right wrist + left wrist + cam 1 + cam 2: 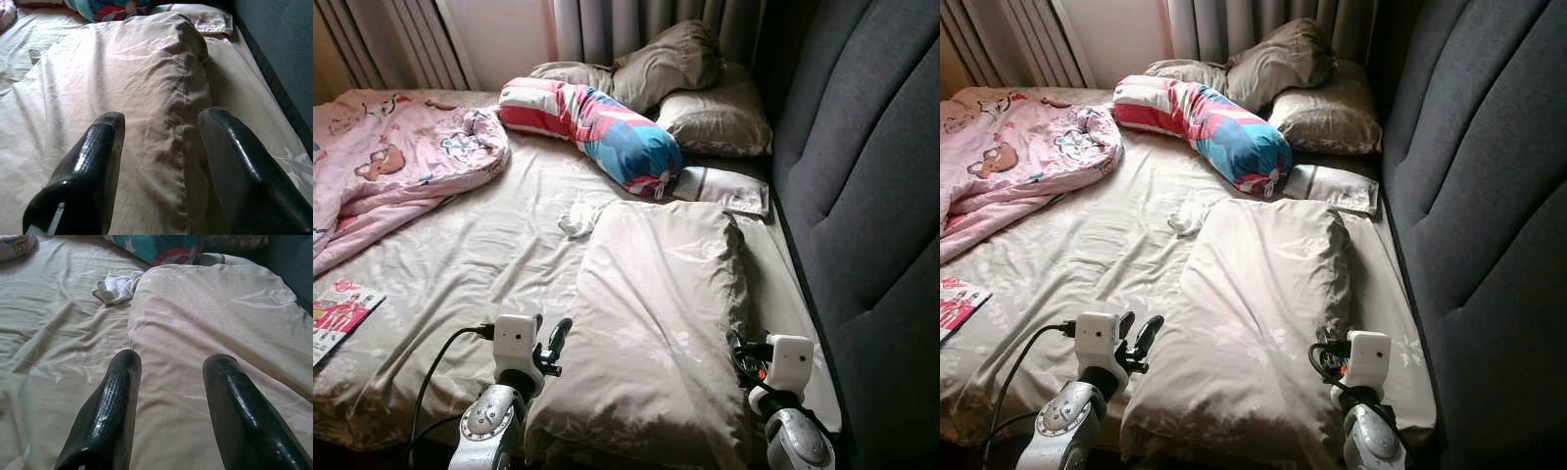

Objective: Clean up the room

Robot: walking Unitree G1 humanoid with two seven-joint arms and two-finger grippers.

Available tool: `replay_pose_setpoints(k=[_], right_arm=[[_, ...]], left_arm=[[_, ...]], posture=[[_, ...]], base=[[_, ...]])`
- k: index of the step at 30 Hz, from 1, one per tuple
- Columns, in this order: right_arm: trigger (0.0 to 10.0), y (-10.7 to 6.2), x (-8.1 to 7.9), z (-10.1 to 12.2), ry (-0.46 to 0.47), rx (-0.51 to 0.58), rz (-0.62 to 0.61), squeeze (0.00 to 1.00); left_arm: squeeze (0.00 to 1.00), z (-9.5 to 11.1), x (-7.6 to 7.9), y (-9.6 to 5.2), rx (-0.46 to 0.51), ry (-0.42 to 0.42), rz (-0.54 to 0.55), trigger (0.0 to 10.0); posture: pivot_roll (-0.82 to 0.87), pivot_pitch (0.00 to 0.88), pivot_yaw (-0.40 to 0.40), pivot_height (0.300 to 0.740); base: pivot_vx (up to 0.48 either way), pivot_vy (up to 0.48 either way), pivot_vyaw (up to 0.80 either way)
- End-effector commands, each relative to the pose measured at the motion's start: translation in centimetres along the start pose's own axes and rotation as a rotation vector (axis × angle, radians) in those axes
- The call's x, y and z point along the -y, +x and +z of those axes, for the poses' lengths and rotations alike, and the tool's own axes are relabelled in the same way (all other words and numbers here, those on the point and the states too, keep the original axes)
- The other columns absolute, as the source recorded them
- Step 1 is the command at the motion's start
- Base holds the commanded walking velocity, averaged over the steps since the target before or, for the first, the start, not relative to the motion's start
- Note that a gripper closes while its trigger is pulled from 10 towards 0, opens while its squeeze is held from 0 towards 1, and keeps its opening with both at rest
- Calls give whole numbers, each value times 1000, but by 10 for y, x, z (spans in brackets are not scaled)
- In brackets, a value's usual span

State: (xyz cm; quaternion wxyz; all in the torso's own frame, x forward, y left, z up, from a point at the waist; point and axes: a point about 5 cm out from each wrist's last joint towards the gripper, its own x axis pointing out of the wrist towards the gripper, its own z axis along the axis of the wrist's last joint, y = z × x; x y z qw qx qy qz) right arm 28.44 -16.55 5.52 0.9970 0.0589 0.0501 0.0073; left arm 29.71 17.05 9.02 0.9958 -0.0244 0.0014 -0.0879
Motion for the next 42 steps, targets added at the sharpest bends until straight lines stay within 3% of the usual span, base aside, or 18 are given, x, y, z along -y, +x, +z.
replay_pose_setpoints(k=[1, 18, 31, 32, 33, 34, 35, 42], right_arm=[[10000, -1, 0, -4, 3, -17, -6, 0], [10000, 1, -3, -4, 2, -19, 7, 0], [10000, 14, 2, -4, 11, -72, -19, 0], [10000, 15, 1, -4, 16, -76, -13, 51], [10000, 17, 1, -5, 21, -92, -4, 1000], [10000, 18, 1, -5, 26, -93, 0, 1000], [10000, 21, 2, -5, 38, -105, 2, 1000], [10000, 33, 1, -2, 56, -153, 18, 1000]], left_arm=[[0, -5, 1, -1, -25, 4, 0, 10000], [0, -4, 1, 1, -21, 6, -2, 10000], [0, -5, 0, 17, -79, -29, -45, 10000], [0, -4, 0, 18, -80, -31, -44, 10000], [925, -4, -2, 22, -84, -4, -27, 10000], [925, -4, -3, 23, -86, 5, -20, 10000], [1000, -4, -4, 26, -97, -13, -7, 10000], [1000, 0, -6, 43, -113, -94, 0, 10000]], posture=[[-107, 195, 19, 646], [-105, 194, 15, 646], [-99, 207, 14, 646], [-98, 210, 15, 646], [-98, 215, 15, 646], [-97, 217, 15, 646], [-94, 226, 17, 646], [-93, 272, 20, 646]], base=[[304, 0, 0], [332, 0, 0], [0, 0, 0], [0, 0, 0], [0, 0, 0], [0, 0, 0], [0, 0, 0], [0, 0, 0]])
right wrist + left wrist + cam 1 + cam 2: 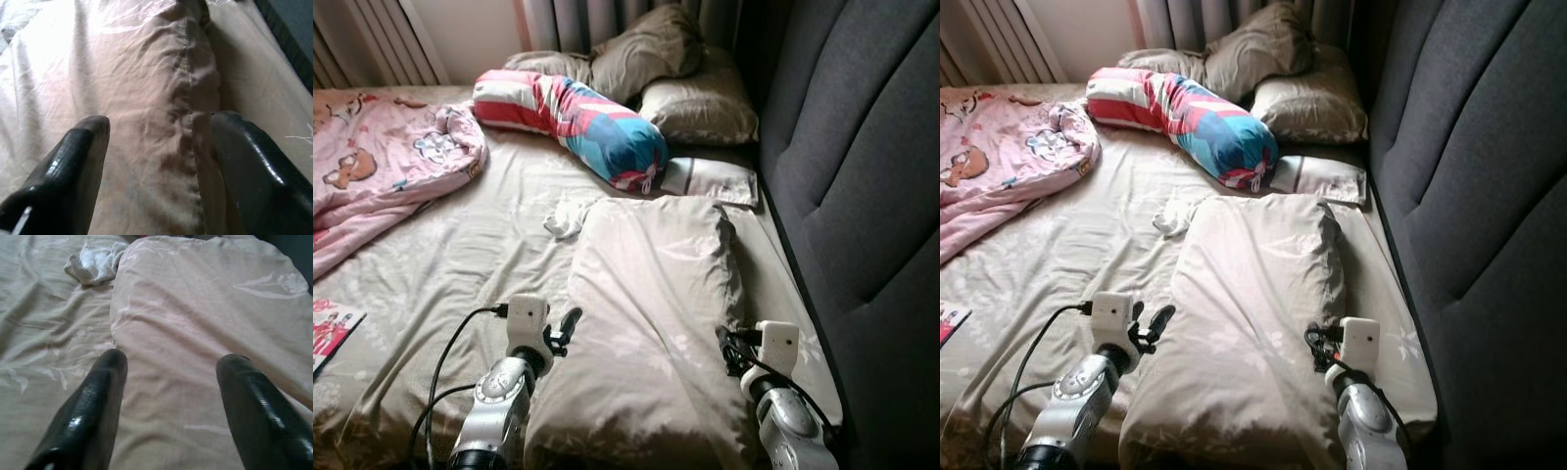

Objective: Clean up the room

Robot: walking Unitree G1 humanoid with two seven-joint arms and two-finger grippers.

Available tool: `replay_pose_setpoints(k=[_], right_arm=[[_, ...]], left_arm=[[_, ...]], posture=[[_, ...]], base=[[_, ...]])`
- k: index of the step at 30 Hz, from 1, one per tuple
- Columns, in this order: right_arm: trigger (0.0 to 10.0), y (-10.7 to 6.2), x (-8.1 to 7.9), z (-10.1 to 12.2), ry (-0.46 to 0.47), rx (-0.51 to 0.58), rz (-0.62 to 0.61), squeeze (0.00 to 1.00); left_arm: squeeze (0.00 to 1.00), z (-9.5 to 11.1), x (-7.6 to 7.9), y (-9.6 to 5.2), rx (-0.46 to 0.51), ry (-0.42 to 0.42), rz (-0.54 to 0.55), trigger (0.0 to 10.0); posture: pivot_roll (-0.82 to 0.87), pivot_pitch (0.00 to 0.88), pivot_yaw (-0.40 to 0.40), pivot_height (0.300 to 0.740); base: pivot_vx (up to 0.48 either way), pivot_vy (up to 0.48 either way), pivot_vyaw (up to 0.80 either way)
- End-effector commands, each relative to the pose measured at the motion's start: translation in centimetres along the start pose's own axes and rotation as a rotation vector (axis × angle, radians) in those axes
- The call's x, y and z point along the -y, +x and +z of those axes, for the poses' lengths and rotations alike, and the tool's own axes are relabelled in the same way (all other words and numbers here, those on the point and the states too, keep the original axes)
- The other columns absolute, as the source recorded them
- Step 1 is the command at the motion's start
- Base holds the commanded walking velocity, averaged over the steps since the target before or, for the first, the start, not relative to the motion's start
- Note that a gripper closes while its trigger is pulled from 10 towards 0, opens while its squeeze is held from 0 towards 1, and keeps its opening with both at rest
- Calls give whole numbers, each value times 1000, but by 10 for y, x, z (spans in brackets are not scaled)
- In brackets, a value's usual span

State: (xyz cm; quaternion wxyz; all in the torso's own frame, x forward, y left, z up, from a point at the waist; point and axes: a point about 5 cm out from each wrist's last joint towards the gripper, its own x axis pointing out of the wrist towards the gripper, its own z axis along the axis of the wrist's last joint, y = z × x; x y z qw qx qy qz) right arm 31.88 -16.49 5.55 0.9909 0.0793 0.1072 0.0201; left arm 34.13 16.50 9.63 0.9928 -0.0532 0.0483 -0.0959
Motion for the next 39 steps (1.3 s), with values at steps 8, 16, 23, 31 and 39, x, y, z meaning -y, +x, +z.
replay_pose_setpoints(k=[8, 16, 23, 31, 39], right_arm=[[10000, 12, 7, 5, 27, -44, -5, 1000], [10000, 16, 15, 10, -2, -61, -36, 937], [10000, 18, 28, 21, 23, -37, -82, 0], [10000, 15, 39, 14, 82, -91, -71, 0], [10000, 11, 35, 2, 98, -158, 27, 0]], left_arm=[[1000, 0, -5, 12, -49, -22, 0, 10000], [1000, -4, -9, 13, -80, -61, -27, 10000], [1000, -7, -14, 12, -101, -88, -39, 10000], [0, -5, -10, 14, -76, -172, -79, 10000], [0, -15, -9, 11, -119, -220, -102, 10000]], posture=[[-79, 320, 21, 646], [-77, 355, 21, 646], [-87, 370, 22, 646], [-93, 388, 13, 646], [-102, 407, 4, 646]], base=[[0, 0, 0], [0, 0, 0], [0, 0, 0], [0, 0, 0], [0, 0, 0]])
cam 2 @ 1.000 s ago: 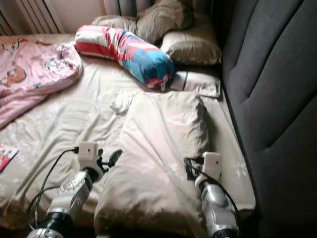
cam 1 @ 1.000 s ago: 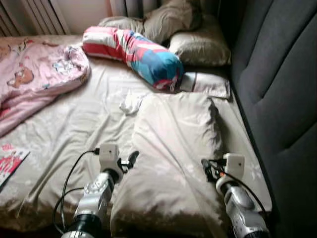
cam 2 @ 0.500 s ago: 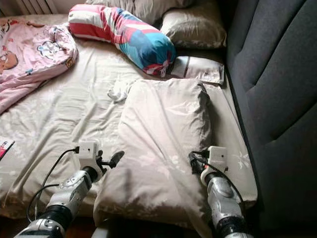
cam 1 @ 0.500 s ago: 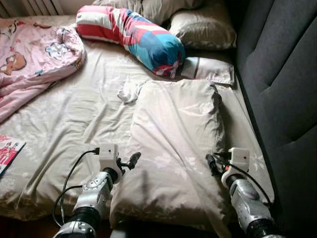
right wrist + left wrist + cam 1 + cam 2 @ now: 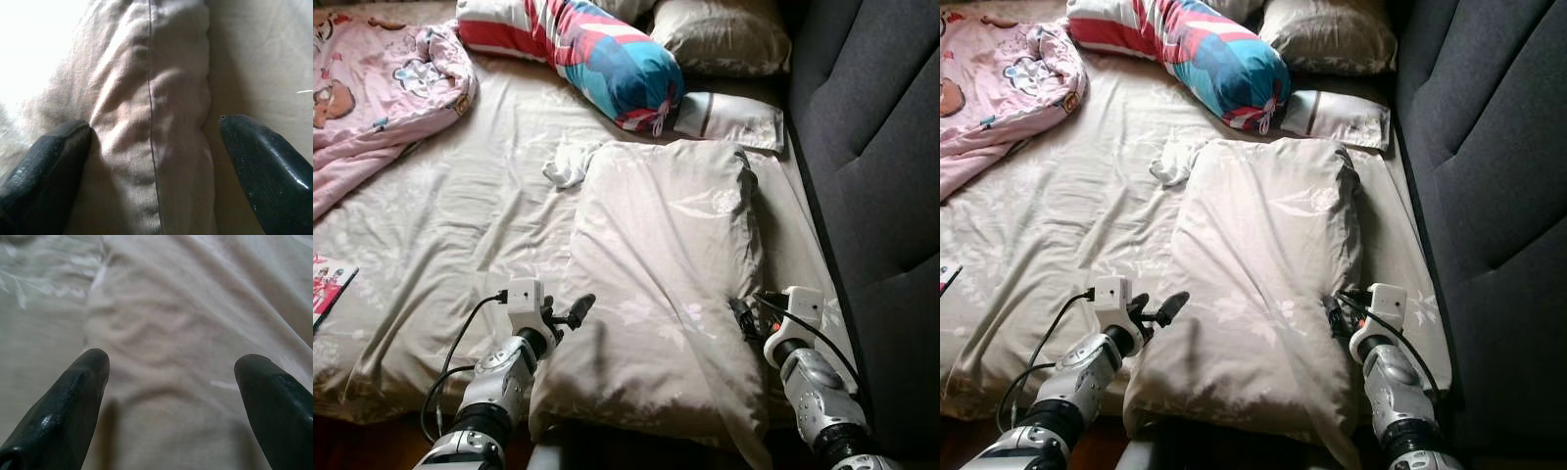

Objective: Clean up the room

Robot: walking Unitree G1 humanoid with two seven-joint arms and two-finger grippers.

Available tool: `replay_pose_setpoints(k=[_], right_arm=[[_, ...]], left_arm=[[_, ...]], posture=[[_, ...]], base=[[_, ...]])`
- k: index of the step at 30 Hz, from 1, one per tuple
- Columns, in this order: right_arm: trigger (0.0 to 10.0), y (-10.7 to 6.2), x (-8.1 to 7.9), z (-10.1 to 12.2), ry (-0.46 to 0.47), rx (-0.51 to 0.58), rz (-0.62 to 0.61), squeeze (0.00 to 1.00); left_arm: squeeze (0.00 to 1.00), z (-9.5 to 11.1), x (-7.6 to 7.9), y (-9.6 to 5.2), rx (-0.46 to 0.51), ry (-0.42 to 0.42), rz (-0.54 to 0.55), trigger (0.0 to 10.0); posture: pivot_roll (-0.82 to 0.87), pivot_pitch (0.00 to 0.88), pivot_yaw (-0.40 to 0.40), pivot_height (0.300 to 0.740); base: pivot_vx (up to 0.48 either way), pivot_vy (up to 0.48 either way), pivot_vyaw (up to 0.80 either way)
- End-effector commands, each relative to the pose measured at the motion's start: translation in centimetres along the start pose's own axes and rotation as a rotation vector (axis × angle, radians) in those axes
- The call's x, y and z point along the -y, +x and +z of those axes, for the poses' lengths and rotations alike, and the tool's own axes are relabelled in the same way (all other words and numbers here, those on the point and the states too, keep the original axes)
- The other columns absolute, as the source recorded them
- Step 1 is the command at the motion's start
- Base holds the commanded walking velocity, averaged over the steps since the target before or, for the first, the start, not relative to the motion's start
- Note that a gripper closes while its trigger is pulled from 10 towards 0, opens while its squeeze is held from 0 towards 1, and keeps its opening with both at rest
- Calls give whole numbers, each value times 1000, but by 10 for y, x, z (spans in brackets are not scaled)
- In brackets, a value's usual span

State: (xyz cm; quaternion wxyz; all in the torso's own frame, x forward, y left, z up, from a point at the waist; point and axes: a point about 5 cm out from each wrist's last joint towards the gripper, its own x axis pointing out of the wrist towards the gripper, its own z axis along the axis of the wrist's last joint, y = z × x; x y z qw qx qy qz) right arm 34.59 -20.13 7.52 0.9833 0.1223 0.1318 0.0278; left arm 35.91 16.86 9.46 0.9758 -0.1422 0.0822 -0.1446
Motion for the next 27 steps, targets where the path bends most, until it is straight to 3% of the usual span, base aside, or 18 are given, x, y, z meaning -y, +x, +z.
replay_pose_setpoints(k=[1, 13, 19, 27], right_arm=[[10000, -9, 4, -30, 12, -112, 4, 0], [10000, -17, -2, -51, 71, -182, 72, 0], [10000, -18, -8, -52, 82, -175, 106, 0], [10000, -21, -13, -51, 100, -181, 170, 0]], left_arm=[[0, -17, -5, -6, -63, -41, 15, 10000], [0, -19, -17, -13, -70, 17, 66, 10000], [0, -16, -22, -14, -54, 72, 112, 10000], [0, -12, -19, -11, -27, 72, 101, 10000]], posture=[[-104, 408, 3, 646], [-106, 440, 1, 646], [-119, 449, 1, 646], [-140, 457, -7, 646]], base=[[0, 0, 0], [0, 0, 0], [0, 0, 0], [0, 0, 0]])
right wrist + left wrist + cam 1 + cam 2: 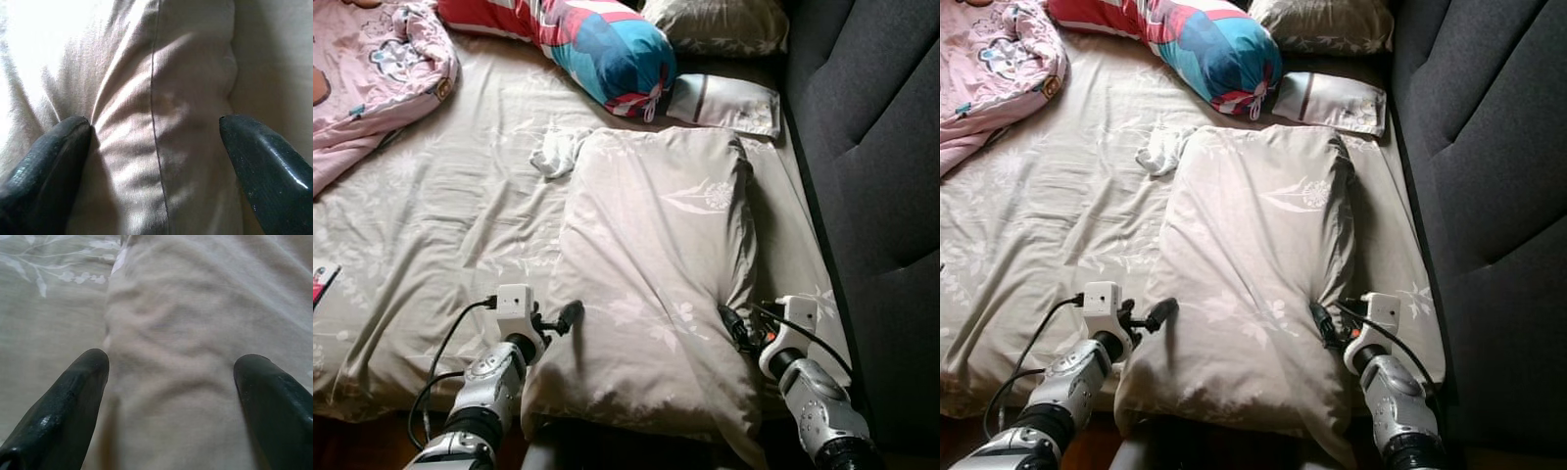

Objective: Clean up the room

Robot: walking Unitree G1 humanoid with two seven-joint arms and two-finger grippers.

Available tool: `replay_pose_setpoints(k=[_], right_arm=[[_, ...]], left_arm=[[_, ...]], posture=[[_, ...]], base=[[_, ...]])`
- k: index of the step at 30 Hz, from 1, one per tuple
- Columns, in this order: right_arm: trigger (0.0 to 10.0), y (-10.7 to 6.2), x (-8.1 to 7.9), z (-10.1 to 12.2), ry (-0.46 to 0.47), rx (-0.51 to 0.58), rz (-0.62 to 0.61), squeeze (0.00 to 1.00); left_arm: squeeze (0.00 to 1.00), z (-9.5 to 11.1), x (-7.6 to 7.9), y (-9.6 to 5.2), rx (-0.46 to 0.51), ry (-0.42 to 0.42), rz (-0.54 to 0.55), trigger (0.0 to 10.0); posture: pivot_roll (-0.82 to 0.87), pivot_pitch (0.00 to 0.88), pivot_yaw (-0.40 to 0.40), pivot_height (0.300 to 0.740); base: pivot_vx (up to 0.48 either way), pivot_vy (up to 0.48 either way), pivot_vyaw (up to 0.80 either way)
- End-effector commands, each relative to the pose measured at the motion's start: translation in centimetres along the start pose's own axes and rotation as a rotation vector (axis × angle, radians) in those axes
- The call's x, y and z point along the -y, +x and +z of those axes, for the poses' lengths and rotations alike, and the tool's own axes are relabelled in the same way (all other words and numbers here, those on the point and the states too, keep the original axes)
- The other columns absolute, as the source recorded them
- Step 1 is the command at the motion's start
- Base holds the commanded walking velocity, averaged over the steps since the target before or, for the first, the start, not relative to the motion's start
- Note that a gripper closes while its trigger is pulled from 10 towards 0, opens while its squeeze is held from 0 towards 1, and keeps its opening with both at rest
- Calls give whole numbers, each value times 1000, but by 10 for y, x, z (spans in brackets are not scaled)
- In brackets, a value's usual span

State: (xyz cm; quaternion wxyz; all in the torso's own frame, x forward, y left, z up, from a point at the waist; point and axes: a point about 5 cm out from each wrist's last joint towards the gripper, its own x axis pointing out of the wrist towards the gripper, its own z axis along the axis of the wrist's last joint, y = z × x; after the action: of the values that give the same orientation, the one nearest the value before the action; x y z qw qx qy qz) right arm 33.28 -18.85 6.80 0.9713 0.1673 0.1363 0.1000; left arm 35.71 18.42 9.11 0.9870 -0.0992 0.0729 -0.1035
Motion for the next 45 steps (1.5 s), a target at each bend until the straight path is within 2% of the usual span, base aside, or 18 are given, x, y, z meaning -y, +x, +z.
replay_pose_setpoints(k=[1, 9, 12, 16, 17, 25, 30, 32, 35, 36, 37, 38, 39, 45], right_arm=[[10000, -10, -2, -39, 31, -165, 29, 0], [10000, -18, -1, -46, 2, -240, 74, 0], [10000, -23, 1, -51, -22, -313, 105, 0], [10000, -25, 1, -51, -33, -337, 129, 0], [10000, -27, 1, -53, -46, -362, 140, 0], [10000, -30, -5, -57, -34, -382, 173, 0], [10000, -34, -8, -60, -32, -401, 193, 0], [10000, -35, -8, -63, -31, -408, 193, 0], [10000, -36, -8, -63, -29, -411, 192, 0], [10000, -37, -8, -64, -26, -413, 193, 0], [10000, -37, -8, -64, -26, -413, 193, 0], [8588, -37, -9, -65, -20, -414, 196, 0], [0, -38, -10, -65, -12, -411, 192, 0], [0, -39, -14, -71, 1, -424, 196, 0]], left_arm=[[0, -14, -3, -5, -53, -10, 8, 10000], [0, -20, -3, -8, -70, 5, 5, 10000], [0, -22, -9, -12, -68, 18, 23, 10000], [0, -22, -11, -13, -65, 18, 35, 10000], [0, -25, -12, -14, -69, 43, 51, 10000], [0, -35, -12, -19, -95, 43, 79, 10000], [0, -46, -9, -21, -142, -15, 69, 10000], [0, -53, -6, -22, -180, -81, 56, 10000], [0, -59, -3, -24, -209, -92, 38, 10000], [0, -63, -1, -25, -224, -95, 21, 3255], [0, -63, -1, -25, -224, -95, 21, 3255], [0, -65, 1, -25, -227, -98, 10, 0], [0, -65, 2, -25, -227, -99, 3, 0], [0, -67, 6, -25, -233, -105, -31, 0]], posture=[[-145, 461, -10, 646], [-153, 479, -20, 646], [-159, 489, -28, 646], [-160, 492, -31, 646], [-162, 494, -34, 646], [-168, 499, -44, 646], [-177, 502, -52, 646], [-179, 502, -55, 646], [-181, 501, -58, 646], [-181, 500, -59, 646], [-181, 500, -59, 646], [-180, 500, -60, 646], [-180, 500, -60, 646], [-174, 500, -57, 646]], base=[[0, 0, 0], [0, 0, 0], [0, 0, 0], [0, 0, 0], [0, 0, 0], [0, 0, 0], [0, 0, 0], [0, 0, 0], [0, 0, 0], [0, 0, 0], [0, 0, 0], [0, 0, 0], [0, 0, 0], [0, 0, 0]])
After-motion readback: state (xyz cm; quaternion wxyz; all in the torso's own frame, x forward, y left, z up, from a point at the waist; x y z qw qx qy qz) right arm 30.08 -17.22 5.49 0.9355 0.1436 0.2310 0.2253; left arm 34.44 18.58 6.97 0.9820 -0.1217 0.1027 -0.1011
